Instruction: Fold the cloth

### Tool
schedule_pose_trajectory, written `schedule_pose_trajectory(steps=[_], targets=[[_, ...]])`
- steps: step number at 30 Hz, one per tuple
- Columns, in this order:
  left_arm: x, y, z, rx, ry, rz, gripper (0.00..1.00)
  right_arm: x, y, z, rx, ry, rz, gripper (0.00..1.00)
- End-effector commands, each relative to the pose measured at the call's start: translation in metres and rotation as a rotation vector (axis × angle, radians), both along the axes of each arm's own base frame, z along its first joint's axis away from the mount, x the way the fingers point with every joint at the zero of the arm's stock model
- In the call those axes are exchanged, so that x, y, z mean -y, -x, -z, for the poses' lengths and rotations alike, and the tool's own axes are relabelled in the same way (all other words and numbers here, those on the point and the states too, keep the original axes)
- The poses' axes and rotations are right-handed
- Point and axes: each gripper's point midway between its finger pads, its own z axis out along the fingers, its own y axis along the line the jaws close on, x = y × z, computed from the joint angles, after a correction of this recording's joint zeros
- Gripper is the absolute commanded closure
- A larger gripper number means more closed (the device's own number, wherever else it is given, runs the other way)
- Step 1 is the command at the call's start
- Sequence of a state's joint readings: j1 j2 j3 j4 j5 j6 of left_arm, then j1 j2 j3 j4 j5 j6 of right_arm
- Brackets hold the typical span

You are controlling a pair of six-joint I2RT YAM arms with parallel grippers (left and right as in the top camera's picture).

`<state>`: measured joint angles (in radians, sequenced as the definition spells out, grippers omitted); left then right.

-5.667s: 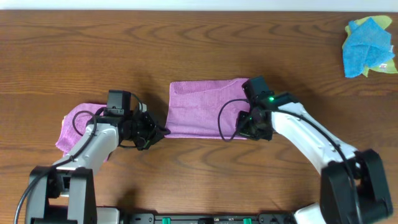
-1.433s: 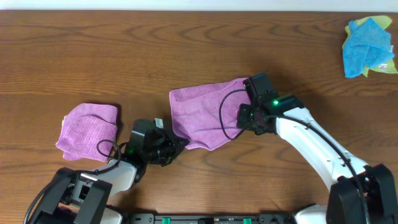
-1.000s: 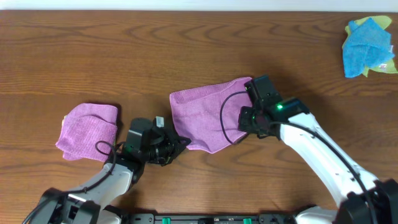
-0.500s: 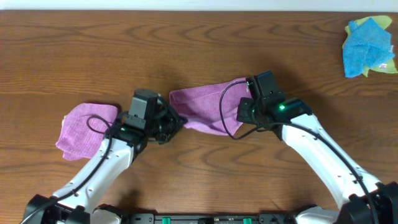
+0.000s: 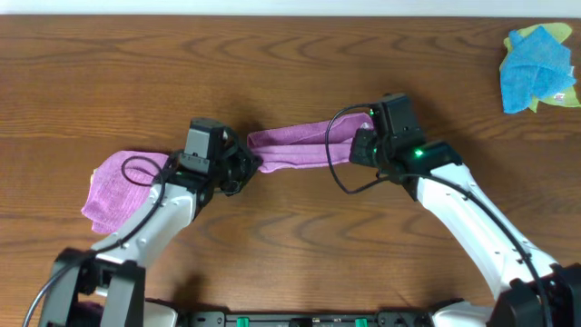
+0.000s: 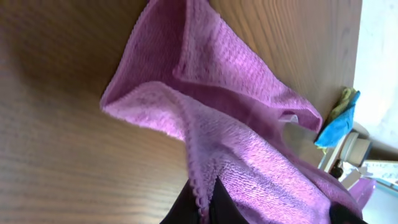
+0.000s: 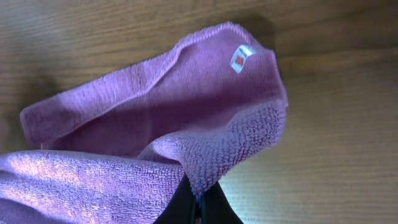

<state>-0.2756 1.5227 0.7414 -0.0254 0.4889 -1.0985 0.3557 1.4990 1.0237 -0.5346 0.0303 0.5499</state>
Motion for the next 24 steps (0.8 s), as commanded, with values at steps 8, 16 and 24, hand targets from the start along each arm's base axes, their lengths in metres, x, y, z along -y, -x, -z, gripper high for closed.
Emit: schedule_pose_trajectory(steps=[8, 16, 24], targets=[[0.005, -0.054, -0.003, 0.074, -0.053, 0.000, 0.94, 0.005, -0.032, 0.024, 0.039, 0.056, 0.000, 0.99], [0.002, -0.067, 0.008, 0.072, -0.094, -0.010, 0.94, 0.017, -0.057, 0.033, 0.088, 0.068, 0.029, 0.99], [-0.004, -0.069, 0.016, 0.066, -0.135, -0.032, 0.94, 0.023, -0.081, 0.036, 0.133, 0.076, 0.032, 0.99]])
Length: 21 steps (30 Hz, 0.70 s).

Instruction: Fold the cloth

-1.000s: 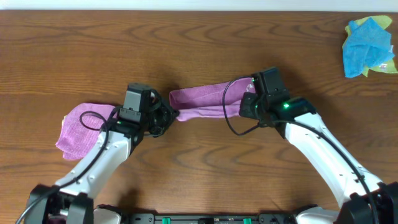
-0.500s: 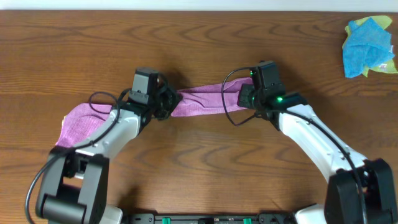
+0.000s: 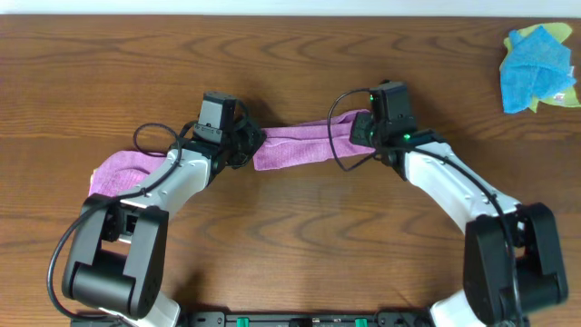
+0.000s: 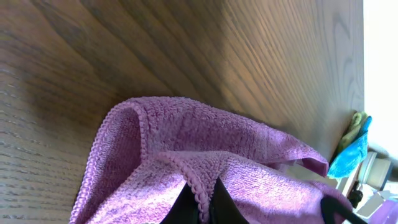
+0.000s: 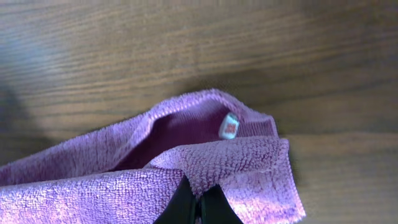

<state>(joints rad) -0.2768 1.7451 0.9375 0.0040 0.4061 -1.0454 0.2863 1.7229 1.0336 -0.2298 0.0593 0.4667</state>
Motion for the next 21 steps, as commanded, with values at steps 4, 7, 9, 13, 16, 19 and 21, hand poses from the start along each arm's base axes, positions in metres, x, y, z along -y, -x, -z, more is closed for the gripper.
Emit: schedule_pose_trajectory(steps=[4, 7, 9, 13, 16, 19, 21], targets=[[-0.007, -0.008, 0.009, 0.007, -0.058, -0.021, 0.94, 0.006, -0.025, 0.004, 0.022, 0.040, 0.004, 0.99], [-0.008, -0.008, 0.014, 0.001, -0.070, -0.026, 0.94, 0.001, -0.034, 0.013, 0.018, 0.040, -0.016, 0.99], [-0.009, -0.008, 0.017, -0.005, -0.078, -0.027, 0.94, 0.000, -0.038, 0.016, 0.020, 0.047, -0.024, 0.99], [-0.012, -0.008, 0.028, -0.020, -0.102, -0.040, 0.94, -0.002, -0.044, 0.023, 0.028, 0.059, -0.039, 0.99], [-0.015, -0.009, 0.034, -0.026, -0.118, -0.050, 0.94, -0.002, -0.048, 0.028, 0.033, 0.068, -0.046, 0.99], [-0.017, -0.009, 0.040, -0.035, -0.131, -0.055, 0.94, -0.002, -0.049, 0.036, 0.029, 0.074, -0.048, 0.99], [-0.017, -0.009, 0.043, -0.038, -0.132, -0.055, 0.94, -0.002, -0.050, 0.042, 0.024, 0.082, -0.056, 0.99]])
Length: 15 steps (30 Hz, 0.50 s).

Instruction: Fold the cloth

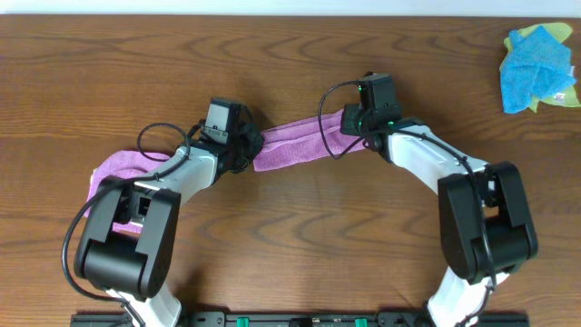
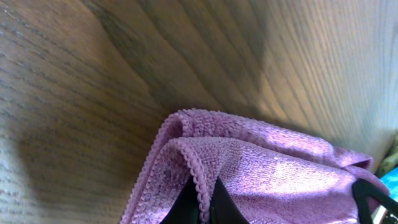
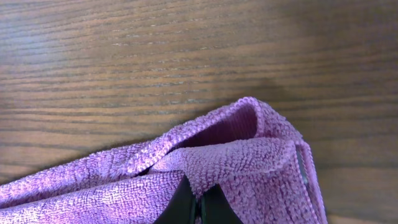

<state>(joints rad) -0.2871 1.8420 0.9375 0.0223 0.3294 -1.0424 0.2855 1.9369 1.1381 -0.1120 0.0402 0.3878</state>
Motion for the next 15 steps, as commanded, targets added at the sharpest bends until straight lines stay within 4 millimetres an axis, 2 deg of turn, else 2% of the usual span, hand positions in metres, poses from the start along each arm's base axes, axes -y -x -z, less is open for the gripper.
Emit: schedule_pose_trajectory(steps=[1, 5, 9, 13, 14, 15], targets=[[-0.0089, -0.0099, 0.0050, 0.020, -0.054, -0.020, 0.94, 0.0132, -0.0095, 0.0059, 0.011, 0.053, 0.019, 0.99], [-0.0115, -0.0122, 0.0094, 0.024, -0.070, -0.029, 0.94, 0.0179, -0.0125, 0.0104, 0.019, 0.076, 0.038, 0.99], [-0.0129, -0.0151, 0.0084, 0.046, -0.089, -0.015, 0.94, 0.0231, -0.0183, 0.0059, 0.052, 0.110, 0.049, 0.98], [-0.0126, -0.0158, 0.0078, 0.052, -0.089, -0.012, 0.94, 0.0228, -0.0186, 0.0056, 0.053, 0.109, 0.048, 0.72], [-0.0127, -0.0159, 0.0078, 0.054, -0.092, -0.007, 0.94, 0.0224, -0.0185, 0.0056, 0.053, 0.109, 0.048, 0.57], [-0.0126, -0.0161, 0.0074, 0.059, -0.096, 0.001, 0.94, 0.0222, -0.0185, 0.0054, 0.054, 0.109, 0.047, 0.47]])
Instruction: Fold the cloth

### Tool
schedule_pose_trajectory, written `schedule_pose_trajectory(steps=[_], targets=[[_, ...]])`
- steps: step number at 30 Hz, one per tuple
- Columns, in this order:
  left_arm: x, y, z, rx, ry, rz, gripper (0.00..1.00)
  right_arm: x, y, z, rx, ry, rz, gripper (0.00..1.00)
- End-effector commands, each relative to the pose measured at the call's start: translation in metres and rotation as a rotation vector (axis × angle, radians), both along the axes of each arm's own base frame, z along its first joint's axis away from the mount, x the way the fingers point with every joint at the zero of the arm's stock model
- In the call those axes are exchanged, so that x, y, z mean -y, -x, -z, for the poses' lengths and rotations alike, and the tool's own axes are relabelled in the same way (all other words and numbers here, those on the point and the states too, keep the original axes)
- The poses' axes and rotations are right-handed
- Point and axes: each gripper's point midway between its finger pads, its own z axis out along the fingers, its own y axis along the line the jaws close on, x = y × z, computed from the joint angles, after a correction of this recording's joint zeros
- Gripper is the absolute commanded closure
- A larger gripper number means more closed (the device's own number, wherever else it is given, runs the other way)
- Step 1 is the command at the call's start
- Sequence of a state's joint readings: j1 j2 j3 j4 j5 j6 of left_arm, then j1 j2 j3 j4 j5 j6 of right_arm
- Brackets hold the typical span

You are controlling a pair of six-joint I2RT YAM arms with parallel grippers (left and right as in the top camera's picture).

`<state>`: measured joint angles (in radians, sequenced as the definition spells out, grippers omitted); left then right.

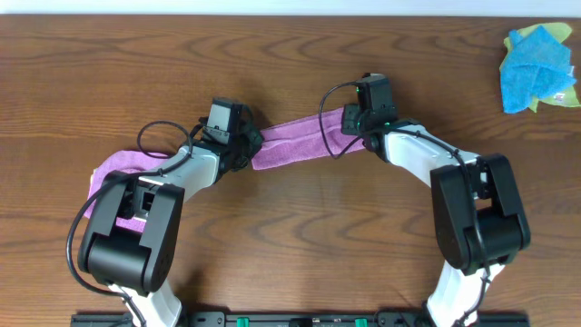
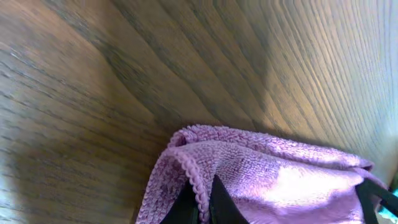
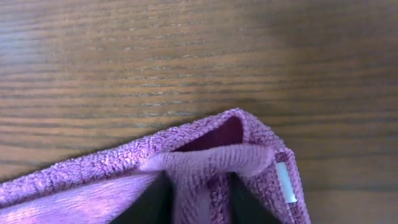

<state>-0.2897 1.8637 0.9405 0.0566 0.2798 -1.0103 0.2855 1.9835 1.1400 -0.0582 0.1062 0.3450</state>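
A purple cloth [image 1: 295,141] lies on the wooden table as a narrow doubled strip between my two grippers. My left gripper [image 1: 247,145] is at its left end, shut on the cloth's beaded edge [image 2: 194,180], with the cloth [image 2: 267,180] resting on the wood. My right gripper [image 1: 349,121] is at the strip's right end. In the right wrist view it [image 3: 198,199] stands open, its dark fingers [image 3: 155,200] spread on either side of the folded corner [image 3: 205,165]. A white tag [image 3: 283,174] shows at that corner.
Another purple cloth [image 1: 109,173] lies bunched at the left, partly under my left arm. A blue cloth with a yellow-green one [image 1: 536,68] sits at the far right back corner. The table's back edge [image 1: 290,14] runs along the top.
My right gripper has opened and let go of the cloth's right corner, which now lies between its spread fingers. The left gripper is still shut on the left end. Both arms have barely moved.
Both grippers held the two ends of the purple cloth, its lower part hanging in a fold. Then both were farther back and lower, the cloth folding over itself. Then the doubled strip lay on the table, still pinched at both ends. Now the right end is released.
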Motion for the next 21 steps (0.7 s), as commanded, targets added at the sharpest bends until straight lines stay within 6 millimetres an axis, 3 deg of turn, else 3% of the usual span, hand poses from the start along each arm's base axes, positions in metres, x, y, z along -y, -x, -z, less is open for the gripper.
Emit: schedule_pose_trajectory(steps=[1, 7, 12, 17, 21], targets=[[-0.008, -0.008, 0.002, 0.025, -0.051, 0.009, 0.93, 0.012, -0.009, -0.009, 0.030, 0.033, 0.037, 0.44], [0.000, -0.014, -0.012, 0.083, -0.052, 0.096, 0.62, 0.005, -0.008, -0.040, 0.078, 0.018, 0.024, 0.36], [0.003, -0.021, -0.035, 0.137, -0.055, 0.121, 0.28, 0.001, 0.003, -0.076, 0.105, 0.006, 0.013, 0.25], [0.002, -0.018, -0.050, 0.146, -0.075, 0.149, 0.20, 0.005, 0.025, -0.098, 0.071, -0.020, 0.049, 0.23], [0.000, -0.013, -0.058, 0.144, -0.087, 0.165, 0.20, 0.011, 0.045, -0.104, 0.015, -0.037, 0.091, 0.23]])
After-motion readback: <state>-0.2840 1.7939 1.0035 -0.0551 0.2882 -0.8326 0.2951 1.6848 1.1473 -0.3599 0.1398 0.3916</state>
